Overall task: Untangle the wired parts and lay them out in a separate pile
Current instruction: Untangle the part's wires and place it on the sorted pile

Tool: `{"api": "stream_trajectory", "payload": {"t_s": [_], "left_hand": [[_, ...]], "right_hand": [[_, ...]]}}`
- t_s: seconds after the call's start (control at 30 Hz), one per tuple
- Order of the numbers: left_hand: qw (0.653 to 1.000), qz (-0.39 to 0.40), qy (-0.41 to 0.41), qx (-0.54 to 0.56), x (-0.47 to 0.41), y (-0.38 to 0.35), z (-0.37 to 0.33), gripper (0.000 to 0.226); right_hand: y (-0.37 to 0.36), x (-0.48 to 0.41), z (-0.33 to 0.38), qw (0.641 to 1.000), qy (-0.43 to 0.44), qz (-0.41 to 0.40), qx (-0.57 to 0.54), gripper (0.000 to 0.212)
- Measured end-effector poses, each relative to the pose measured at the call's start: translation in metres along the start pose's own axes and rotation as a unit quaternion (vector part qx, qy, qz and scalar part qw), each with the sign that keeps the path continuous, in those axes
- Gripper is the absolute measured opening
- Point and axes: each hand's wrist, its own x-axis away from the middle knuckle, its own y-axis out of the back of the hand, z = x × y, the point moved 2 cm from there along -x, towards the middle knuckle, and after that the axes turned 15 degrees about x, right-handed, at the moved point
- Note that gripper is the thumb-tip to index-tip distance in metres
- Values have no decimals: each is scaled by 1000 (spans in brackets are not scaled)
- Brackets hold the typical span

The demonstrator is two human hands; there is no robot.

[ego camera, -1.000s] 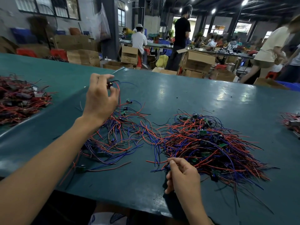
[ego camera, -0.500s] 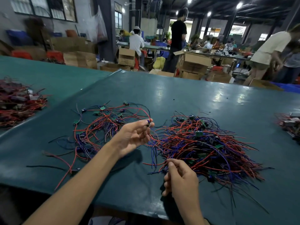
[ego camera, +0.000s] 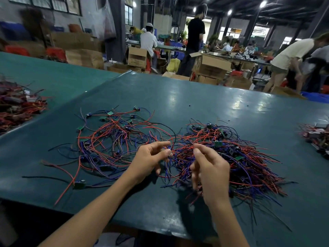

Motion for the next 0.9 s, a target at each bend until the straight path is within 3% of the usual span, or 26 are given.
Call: {"api": "stream_trajectory", "payload": {"t_s": [0.1,0.2,0.3,0.43,0.73,0.9], "left_hand": [[999,5,7,40,0,-3,-1,37],[997,8,7,75,-1,-2,-1,26],[997,2,8,80,1,-1,-2,23],[997,-2,5,78,2,-2,-3,28],[997,-13,13,74,0,-1,-3,33],[998,13,10,65,0,-3,-1,17]], "right_hand": [[-14,-30,7,984,-7,106,141,12],[-31,-44,10,959,-1,190,209,9],[-42,-56,9,956,-3,159,245,22],[-44,-63,5,958,1,130,257,22],[-47,-57,-3,982,-29,133,133,20],[-47,-51,-7,987,-69,138,43,25]]}}
